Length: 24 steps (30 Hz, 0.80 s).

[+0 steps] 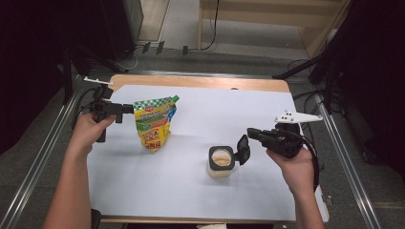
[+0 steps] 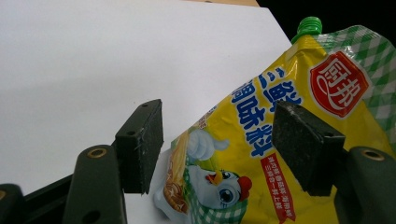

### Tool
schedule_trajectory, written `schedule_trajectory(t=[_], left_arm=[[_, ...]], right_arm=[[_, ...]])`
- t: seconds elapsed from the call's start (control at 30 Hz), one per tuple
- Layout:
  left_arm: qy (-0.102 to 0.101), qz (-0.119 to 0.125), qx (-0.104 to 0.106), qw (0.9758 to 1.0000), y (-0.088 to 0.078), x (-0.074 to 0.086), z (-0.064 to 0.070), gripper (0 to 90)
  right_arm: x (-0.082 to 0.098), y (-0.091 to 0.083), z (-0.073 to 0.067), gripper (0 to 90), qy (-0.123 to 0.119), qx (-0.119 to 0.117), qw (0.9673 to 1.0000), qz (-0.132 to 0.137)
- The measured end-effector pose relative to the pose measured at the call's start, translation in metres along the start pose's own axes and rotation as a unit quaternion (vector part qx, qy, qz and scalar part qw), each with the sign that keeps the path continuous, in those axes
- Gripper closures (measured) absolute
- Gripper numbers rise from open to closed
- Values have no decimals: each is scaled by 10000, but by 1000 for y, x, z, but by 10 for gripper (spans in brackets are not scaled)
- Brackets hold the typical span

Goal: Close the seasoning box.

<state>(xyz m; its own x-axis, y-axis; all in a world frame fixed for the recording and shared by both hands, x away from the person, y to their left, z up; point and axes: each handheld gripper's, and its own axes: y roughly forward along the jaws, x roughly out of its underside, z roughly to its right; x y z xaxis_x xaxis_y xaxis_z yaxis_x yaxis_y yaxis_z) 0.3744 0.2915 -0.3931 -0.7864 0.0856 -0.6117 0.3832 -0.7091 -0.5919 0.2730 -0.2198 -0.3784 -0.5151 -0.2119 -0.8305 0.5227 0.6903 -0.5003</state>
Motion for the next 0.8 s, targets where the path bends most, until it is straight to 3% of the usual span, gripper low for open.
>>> schedule_trajectory(t=[0.2,0.37,0.8], left_arm=[[9,20,4,10000,-1,0,0,349],[10,-3,-3,10000,-1,0,0,349],[17,15,82,10000,-1,0,1,349]], right_arm=[[7,9,7,900,64,41,9999,-128],[10,12,10,900,173,-55,9997,-131],[14,31,0,900,65,-309,9991,-285]])
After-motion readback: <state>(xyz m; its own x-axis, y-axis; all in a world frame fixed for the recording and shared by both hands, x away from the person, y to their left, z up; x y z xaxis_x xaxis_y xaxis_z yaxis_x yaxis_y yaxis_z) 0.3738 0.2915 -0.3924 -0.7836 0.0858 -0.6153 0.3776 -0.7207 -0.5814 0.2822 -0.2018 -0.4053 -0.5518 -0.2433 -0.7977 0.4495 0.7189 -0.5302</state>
